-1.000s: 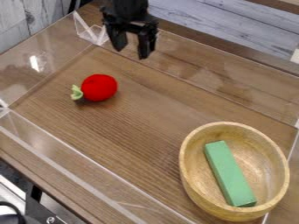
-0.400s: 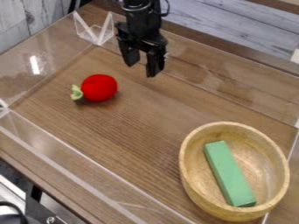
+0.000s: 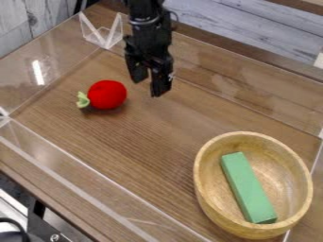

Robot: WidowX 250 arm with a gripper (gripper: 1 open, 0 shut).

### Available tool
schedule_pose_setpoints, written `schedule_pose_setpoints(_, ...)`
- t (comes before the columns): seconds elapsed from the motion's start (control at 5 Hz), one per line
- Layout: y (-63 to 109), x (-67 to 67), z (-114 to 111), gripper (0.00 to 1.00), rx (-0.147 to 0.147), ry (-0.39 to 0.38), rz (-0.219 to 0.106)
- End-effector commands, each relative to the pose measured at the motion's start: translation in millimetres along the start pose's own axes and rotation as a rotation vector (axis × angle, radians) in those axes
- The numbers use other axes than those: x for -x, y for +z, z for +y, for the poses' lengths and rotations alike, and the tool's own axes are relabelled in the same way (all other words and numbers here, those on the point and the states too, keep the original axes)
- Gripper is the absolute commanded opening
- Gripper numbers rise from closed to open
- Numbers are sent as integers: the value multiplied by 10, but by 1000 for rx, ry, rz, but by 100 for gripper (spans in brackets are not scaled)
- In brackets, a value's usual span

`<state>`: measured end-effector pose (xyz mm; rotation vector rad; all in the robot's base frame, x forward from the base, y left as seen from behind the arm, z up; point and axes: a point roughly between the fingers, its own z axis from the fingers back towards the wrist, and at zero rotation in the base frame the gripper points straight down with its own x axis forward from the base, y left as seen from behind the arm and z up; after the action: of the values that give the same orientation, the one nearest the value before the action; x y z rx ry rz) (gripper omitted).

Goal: Move the red object to the left side of the table

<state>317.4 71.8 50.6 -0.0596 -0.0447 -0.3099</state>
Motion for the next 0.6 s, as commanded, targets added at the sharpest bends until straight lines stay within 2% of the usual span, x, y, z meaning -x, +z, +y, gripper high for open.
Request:
schedule_pose_setpoints(0.0, 163, 18, 130, 100, -27, -60, -21)
schedule_pose_setpoints(0.2, 172, 47, 217, 100, -24, -106, -6)
schedule_pose_setpoints(0.4, 157, 94, 325, 100, -15, -212, 6)
